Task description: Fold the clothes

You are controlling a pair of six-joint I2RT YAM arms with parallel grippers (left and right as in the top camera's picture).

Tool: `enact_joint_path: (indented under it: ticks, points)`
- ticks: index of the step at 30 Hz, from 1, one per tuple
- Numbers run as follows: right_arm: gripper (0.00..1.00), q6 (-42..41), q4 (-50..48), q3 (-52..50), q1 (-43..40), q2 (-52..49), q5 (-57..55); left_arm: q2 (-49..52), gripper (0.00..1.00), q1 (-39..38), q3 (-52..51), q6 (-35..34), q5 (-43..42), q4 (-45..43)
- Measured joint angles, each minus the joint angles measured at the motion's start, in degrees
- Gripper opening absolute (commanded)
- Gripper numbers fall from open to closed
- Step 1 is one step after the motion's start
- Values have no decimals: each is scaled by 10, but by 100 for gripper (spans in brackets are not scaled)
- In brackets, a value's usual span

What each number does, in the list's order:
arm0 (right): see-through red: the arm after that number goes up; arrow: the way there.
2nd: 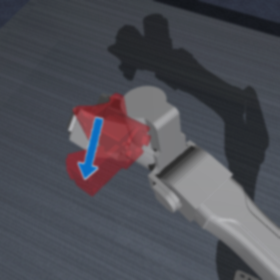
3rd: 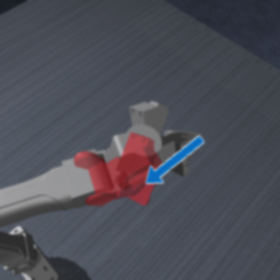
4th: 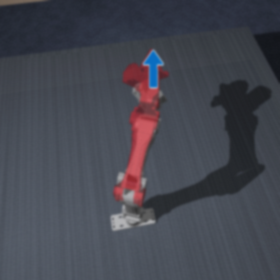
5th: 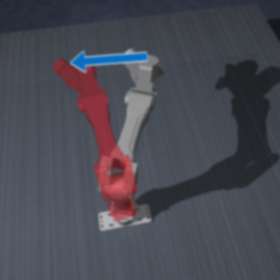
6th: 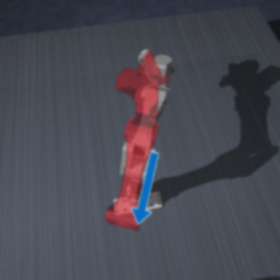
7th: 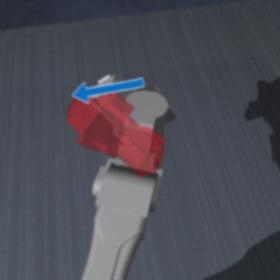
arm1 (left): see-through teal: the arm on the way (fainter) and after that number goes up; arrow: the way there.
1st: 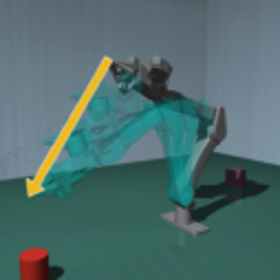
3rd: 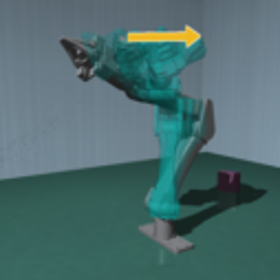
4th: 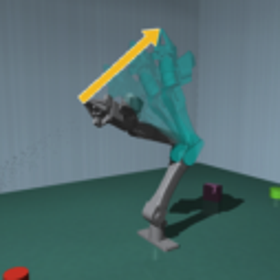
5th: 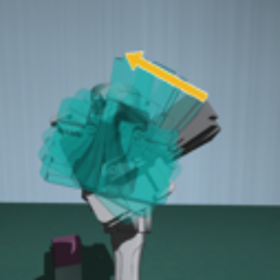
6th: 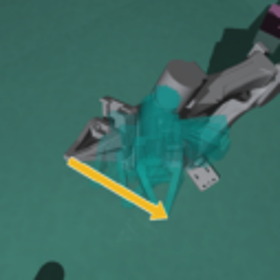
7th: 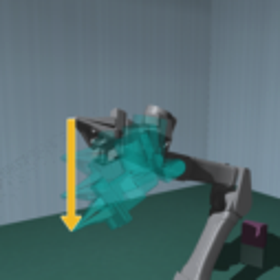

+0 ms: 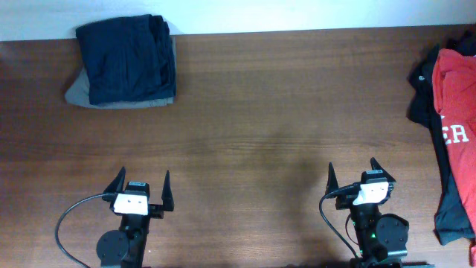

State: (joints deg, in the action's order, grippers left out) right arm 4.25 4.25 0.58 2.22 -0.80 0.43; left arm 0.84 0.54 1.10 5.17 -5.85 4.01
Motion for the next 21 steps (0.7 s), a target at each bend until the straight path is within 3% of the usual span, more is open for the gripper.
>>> enact_joint_path:
  ticks: [18, 21]
  points:
    - [99, 0, -3, 0, 0, 0, 0, 0, 99, 0, 0, 0, 0, 0]
    - [99, -16, -16, 0, 0, 0, 42, 0, 99, 0, 0, 0, 0, 0]
